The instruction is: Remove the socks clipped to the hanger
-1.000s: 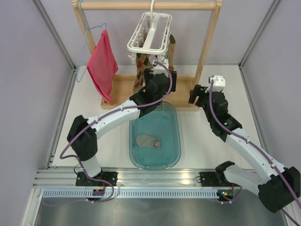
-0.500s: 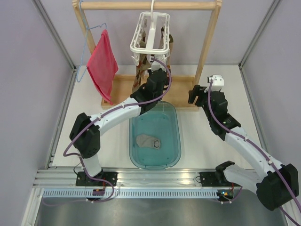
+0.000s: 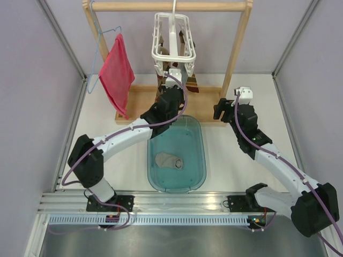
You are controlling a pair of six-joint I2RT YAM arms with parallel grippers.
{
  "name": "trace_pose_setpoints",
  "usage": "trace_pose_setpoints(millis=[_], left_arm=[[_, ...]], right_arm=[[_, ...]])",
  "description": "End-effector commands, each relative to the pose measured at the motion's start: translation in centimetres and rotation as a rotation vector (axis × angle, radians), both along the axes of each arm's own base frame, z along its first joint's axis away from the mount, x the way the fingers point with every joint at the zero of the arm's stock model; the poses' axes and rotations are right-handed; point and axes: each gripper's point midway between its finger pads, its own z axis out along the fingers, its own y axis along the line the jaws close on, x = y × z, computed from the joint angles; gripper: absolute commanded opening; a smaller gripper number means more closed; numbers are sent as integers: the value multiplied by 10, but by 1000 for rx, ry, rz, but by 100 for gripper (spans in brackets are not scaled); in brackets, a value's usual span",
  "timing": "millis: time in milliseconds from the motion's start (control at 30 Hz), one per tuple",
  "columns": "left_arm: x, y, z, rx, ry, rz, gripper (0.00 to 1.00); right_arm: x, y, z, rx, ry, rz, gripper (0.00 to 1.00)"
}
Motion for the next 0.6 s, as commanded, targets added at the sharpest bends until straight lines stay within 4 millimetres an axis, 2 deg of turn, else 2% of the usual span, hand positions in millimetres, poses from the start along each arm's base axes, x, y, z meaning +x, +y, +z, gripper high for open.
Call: trace_pose_setpoints(millis=[0, 133, 233, 267, 533, 567], left_arm=[[-21, 5, 47, -111, -62, -82, 2], [-35, 4, 51, -100, -30, -146, 2], [-47, 4, 57, -103, -20, -199, 2], [-51, 5, 62, -111, -23, -210, 2], [-67, 8, 65, -90, 11, -273, 2], [-70, 8, 64, -87, 15, -282, 2]], right_arm=[[5, 7, 16, 25, -56, 31, 79], [7, 17, 26, 53, -75, 76, 78], [6, 33, 41, 81, -106, 158, 77], [5, 40, 47, 97, -118, 197, 77], [11, 77, 103, 203, -238, 368, 77], [13, 80, 116, 224, -260, 376, 77]])
